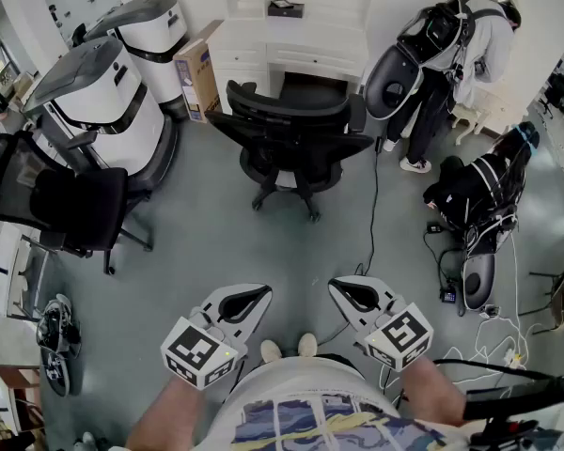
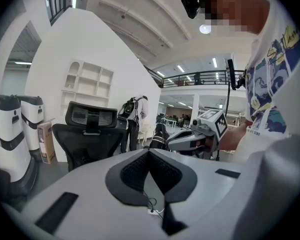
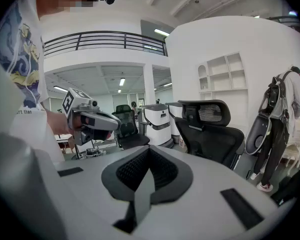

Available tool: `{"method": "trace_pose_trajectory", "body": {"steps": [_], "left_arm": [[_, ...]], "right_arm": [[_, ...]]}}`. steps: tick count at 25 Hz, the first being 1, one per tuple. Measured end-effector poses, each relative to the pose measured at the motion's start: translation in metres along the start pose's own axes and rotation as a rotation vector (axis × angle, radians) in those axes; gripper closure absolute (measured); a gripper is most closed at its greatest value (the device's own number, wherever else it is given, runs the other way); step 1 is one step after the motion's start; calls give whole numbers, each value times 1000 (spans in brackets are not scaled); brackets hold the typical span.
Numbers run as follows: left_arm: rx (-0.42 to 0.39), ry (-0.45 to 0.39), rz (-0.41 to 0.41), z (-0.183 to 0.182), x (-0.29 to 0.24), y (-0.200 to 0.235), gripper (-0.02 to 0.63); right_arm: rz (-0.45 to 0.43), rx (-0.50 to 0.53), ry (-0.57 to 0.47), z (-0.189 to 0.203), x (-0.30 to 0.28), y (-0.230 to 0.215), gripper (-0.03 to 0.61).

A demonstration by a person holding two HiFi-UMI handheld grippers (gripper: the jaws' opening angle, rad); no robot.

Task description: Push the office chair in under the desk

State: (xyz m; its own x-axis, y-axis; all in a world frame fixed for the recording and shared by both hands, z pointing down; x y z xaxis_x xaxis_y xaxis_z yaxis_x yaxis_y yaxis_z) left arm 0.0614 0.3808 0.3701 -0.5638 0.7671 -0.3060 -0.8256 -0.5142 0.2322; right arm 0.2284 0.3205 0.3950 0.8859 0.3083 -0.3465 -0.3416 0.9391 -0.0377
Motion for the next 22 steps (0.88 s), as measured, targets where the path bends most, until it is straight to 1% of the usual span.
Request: {"method": "trace_pose_trajectory", "body": {"steps": [5, 15, 18, 22], "left_arm": [[-3, 12, -22, -1, -12, -2, 601], [-45, 34, -64, -16, -38, -4, 601], [-54, 33, -83, -23, -43, 1, 601], [-56, 28, -105, -31, -46, 17, 601]], "right_arm": [[-14, -1, 0, 3, 4, -12, 554], [-37, 11, -42, -1, 9, -45, 554], [-46, 9, -51, -2, 6, -56, 554], [-54, -6, -49, -3, -5, -70, 554]]}}
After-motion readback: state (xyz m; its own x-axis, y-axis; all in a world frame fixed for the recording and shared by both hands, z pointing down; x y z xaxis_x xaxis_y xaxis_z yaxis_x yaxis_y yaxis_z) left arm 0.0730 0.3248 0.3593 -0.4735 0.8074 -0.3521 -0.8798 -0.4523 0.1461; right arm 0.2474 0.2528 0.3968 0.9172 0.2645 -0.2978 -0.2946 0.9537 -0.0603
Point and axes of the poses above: the fingertips, and each gripper's own axes: x backward along the fingers, y to its left, z out of its underside, the point moved 5 cm from there along x, backward along the fingers, and after that the axes turned 4 degrees about x, right-handed, at the moved point
